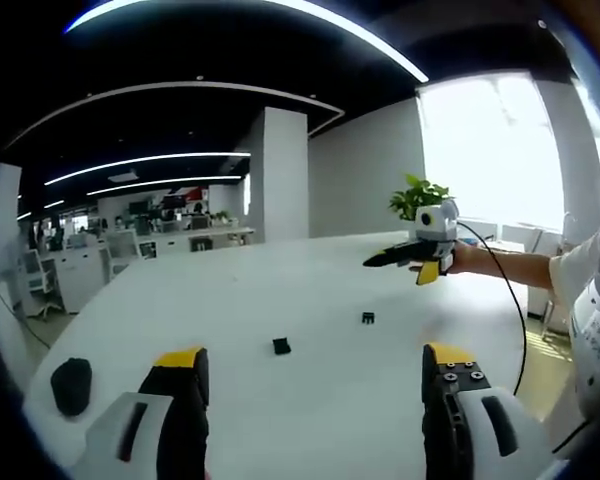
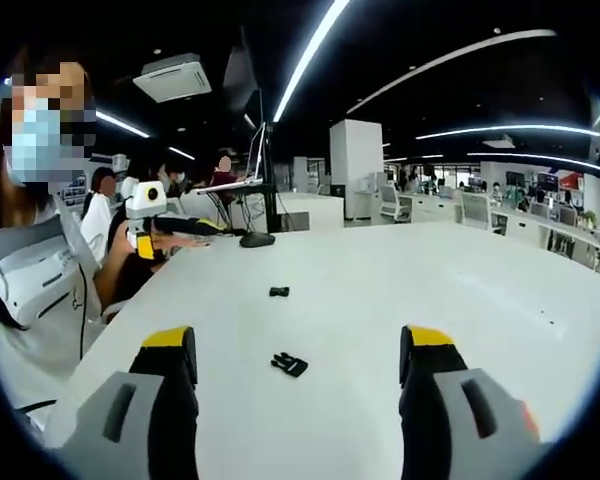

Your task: Snap the two parts of the plastic buckle together until the buckle closes and remains connected.

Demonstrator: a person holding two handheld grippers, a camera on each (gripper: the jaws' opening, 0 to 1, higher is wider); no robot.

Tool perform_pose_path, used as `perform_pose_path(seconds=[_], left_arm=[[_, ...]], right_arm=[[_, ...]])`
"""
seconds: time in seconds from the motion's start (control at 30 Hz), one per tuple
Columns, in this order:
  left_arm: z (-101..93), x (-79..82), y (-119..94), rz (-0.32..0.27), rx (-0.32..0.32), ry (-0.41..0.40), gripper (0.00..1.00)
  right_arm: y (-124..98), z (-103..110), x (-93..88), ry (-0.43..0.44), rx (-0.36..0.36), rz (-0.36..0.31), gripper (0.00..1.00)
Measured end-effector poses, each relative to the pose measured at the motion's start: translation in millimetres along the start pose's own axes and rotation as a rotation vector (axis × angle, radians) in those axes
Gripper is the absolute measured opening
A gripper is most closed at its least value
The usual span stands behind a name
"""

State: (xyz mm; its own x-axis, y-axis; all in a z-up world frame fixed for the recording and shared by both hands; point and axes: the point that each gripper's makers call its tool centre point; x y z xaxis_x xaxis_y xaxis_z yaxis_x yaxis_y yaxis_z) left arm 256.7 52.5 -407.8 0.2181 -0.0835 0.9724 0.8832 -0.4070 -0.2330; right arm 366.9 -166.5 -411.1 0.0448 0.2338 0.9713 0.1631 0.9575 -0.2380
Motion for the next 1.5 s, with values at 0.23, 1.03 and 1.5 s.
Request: perform_pose_path(seconds=[0.23, 1.03, 1.5], left_arm=[[-0.6, -1.8, -1, 0.003, -0.003, -0.001, 0.89], [-0.4, -3.5, 0, 0.014, -0.004, 0.019, 0.88], [-0.6, -5.5, -1, 0.019, -0.004, 0.026, 0.88]], right_arm=[[7, -3, -1.9, -0.013, 0.026, 0.031, 0.74], [38, 7, -33.9, 0.003, 0.119, 0.164, 0.43], [42, 9, -48.1, 0.002, 0.108, 0.215, 0.34]])
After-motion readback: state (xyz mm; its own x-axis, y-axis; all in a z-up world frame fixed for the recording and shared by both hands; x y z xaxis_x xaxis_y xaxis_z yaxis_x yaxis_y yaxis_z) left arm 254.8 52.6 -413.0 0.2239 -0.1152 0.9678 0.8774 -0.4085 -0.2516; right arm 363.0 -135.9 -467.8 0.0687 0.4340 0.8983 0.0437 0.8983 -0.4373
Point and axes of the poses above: the point that each gripper's makers call its tool centre point, and the gripper's own axes: y roughly forward along the fingers, z roughly to its left, x roughly out of its top, and after that the axes turned 7 degrees about x, right-handed
